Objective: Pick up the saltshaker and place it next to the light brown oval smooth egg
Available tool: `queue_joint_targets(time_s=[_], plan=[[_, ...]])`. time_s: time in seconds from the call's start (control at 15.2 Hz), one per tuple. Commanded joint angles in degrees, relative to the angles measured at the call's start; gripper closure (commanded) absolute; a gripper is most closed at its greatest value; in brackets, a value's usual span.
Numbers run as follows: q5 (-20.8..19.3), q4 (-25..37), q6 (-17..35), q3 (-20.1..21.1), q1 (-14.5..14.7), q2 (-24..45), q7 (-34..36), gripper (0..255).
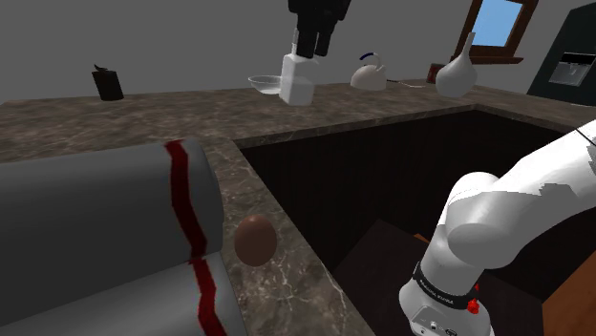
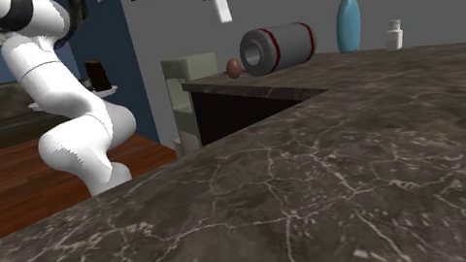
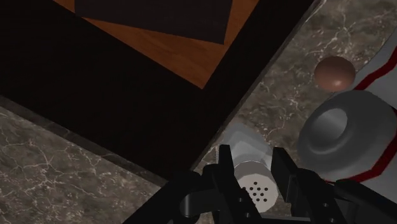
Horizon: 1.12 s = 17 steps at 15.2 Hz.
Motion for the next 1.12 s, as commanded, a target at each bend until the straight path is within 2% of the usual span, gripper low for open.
queue_joint_targets(time_s=[0.0, 0.4, 0.66, 0.86, 0.92, 1.06], plan=[[0.8, 2.0, -0.8, 2.8, 0.2, 0.8, 3.4, 255], [2.3, 7.5, -1.8, 11.9, 0.0, 3.9, 13.2, 255], [2.0, 12.8, -2.4, 19.8, -1.1, 7.8, 20.6, 255], [0.2, 17.8, -2.9, 27.9, -2.9, 12.1, 26.9, 255], [-1.7, 20.8, -3.2, 33.5, -4.3, 15.2, 30.8, 255], [-0.2, 17.5, -1.4, 31.3, -3.3, 13.1, 29.6, 255]])
